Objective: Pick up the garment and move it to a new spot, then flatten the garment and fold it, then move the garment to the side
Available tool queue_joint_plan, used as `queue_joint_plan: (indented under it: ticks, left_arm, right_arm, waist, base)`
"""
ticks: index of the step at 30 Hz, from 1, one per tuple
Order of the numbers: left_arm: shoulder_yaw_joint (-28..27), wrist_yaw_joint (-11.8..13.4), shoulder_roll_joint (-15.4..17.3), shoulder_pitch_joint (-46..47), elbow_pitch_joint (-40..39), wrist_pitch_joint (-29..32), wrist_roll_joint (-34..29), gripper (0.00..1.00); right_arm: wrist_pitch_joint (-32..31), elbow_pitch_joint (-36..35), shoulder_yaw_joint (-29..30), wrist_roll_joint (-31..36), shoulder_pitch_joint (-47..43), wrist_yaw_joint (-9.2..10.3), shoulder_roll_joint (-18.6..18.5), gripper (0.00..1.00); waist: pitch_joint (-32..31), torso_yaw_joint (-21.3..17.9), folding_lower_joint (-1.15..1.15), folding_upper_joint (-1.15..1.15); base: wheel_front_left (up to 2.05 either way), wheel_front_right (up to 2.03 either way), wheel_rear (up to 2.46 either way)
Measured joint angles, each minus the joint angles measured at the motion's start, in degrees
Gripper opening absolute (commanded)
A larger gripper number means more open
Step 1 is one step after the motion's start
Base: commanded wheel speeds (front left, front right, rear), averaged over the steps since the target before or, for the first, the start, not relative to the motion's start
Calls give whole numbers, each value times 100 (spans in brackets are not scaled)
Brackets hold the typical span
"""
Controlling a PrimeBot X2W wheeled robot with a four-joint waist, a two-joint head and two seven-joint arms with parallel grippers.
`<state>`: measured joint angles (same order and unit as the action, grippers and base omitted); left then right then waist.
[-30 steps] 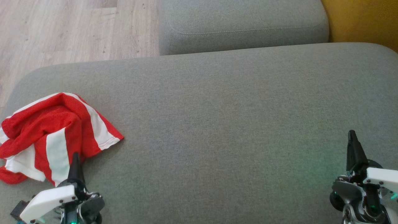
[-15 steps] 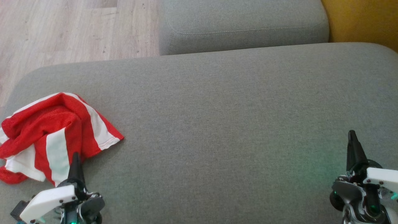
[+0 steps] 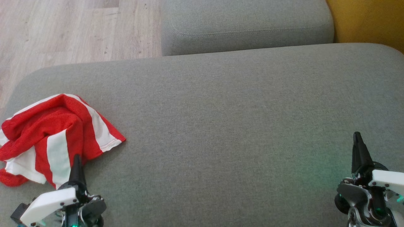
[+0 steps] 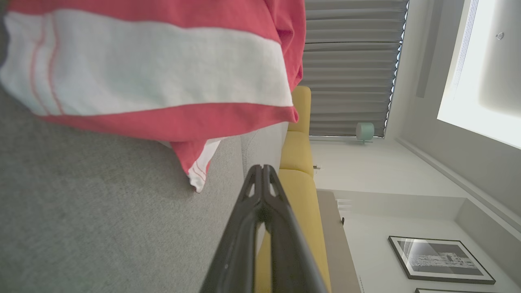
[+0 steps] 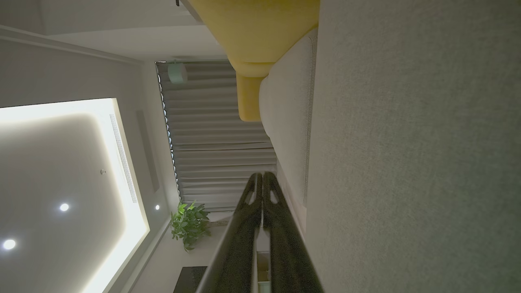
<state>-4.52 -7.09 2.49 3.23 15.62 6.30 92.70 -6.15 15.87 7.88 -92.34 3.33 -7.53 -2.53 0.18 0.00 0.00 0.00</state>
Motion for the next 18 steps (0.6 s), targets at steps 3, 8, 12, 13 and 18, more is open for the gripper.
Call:
queue_joint_plan:
  ticks: [3,8,12,13,18]
  left_arm:
    - [0,0,0,0,0,0,0,0]
    - [0,0,0,0,0,0,0,0]
    - [0,0,0,0,0,0,0,0]
    - [0,0,0,0,0,0,0,0]
    - [0,0,0,0,0,0,0,0]
  right_arm:
    - [0,0,0,0,0,0,0,0]
    - [0,0,0,0,0,0,0,0]
    - [0,0,0,0,0,0,0,0]
    - [0,0,0,0,0,0,0,0]
    - [0,0,0,0,0,0,0,0]
  waist:
    - [0,0,0,0]
    - [0,0,0,0]
    - [0,0,0,0]
    - [0,0,0,0]
    - [0,0,0,0]
  base:
    - [0,0,0]
    - [0,0,0]
    - [0,0,0]
    - [0,0,0]
    - [0,0,0]
